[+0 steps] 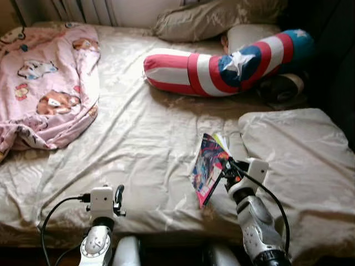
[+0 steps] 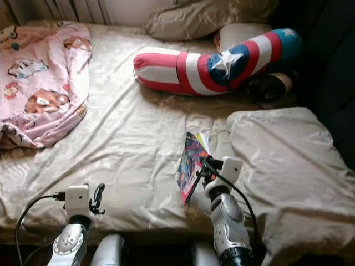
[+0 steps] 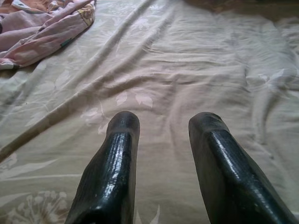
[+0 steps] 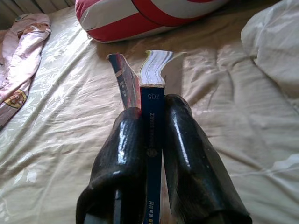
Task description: Clean up the room
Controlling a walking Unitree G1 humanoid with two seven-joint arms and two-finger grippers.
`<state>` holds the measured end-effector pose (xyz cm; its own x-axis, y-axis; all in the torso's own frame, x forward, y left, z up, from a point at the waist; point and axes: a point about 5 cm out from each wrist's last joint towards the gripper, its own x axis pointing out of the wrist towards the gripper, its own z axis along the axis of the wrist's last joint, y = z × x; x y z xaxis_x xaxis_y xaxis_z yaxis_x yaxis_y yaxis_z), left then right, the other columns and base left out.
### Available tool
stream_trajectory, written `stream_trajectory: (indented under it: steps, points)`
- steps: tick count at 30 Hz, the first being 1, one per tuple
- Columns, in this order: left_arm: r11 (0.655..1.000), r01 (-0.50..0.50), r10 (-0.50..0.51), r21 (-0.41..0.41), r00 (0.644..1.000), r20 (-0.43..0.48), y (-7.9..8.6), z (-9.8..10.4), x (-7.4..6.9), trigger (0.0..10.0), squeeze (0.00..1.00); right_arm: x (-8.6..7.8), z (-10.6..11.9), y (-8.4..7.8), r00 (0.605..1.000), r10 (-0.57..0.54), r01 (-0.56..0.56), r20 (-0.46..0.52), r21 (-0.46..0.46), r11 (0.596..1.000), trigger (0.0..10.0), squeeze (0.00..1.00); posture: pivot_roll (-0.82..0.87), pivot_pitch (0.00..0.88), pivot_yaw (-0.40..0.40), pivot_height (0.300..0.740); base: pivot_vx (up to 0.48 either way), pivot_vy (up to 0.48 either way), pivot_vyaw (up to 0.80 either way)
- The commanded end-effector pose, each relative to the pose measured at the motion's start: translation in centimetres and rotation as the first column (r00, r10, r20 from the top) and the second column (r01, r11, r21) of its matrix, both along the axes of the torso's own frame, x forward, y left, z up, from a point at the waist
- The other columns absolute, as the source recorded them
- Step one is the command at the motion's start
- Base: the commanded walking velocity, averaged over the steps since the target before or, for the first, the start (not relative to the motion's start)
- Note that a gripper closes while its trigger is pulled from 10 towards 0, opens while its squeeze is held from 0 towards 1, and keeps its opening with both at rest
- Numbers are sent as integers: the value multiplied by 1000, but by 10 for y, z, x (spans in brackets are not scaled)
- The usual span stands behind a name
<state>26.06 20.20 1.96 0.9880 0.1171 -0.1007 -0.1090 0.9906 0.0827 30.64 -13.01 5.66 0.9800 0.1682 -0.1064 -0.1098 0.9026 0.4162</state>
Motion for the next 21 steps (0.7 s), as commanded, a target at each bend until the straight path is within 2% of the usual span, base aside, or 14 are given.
stream_trajectory:
  steps: [1, 5, 9, 12, 17, 19, 21]
  points:
    - [1000, -2, 2, -10, 1000, -3, 0, 0, -1, 10000, 0, 2, 9, -1, 999, 5, -7, 54, 43, 999, 10000, 0, 115, 168, -80, 639, 0, 0, 0]
    - [1000, 0, 0, -9, 1000, -2, 0, 1, 0, 10000, 0, 5, 14, -1, 998, -9, -1, 63, 154, 988, 10000, 0, 115, 168, -79, 639, 0, 0, 0]
    - [1000, 2, -2, -4, 1000, -5, 1, 2, 0, 10000, 0, 10, 24, 1, 992, 29, -50, 120, 170, 984, 10000, 0, 117, 171, -74, 639, 0, 0, 0]
    - [1000, 7, -7, -3, 1000, -6, 0, 2, 0, 10000, 0, 18, 24, -7, 996, -23, -2, 90, 274, 962, 10000, 0, 120, 174, -69, 639, 0, 0, 0]
    - [1000, 15, -14, 0, 1000, -5, 1, 3, 0, 10000, 0, 24, 17, -18, 997, -74, 60, 27, 353, 934, 10000, 0, 124, 179, -59, 639, 0, 0, 0]
    - [1000, 18, -18, 3, 1000, -6, 1, 3, -1, 10000, 0, 27, 14, -20, 999, -52, 42, 16, 382, 923, 10000, 0, 131, 182, -52, 639, 0, 0, 0]
    - [1000, 21, -21, 7, 1000, -6, 2, 3, -1, 10000, 0, 31, 16, -21, 999, -25, 10, 27, 454, 891, 10000, 0, 142, 189, -44, 639, 0, 0, 0]
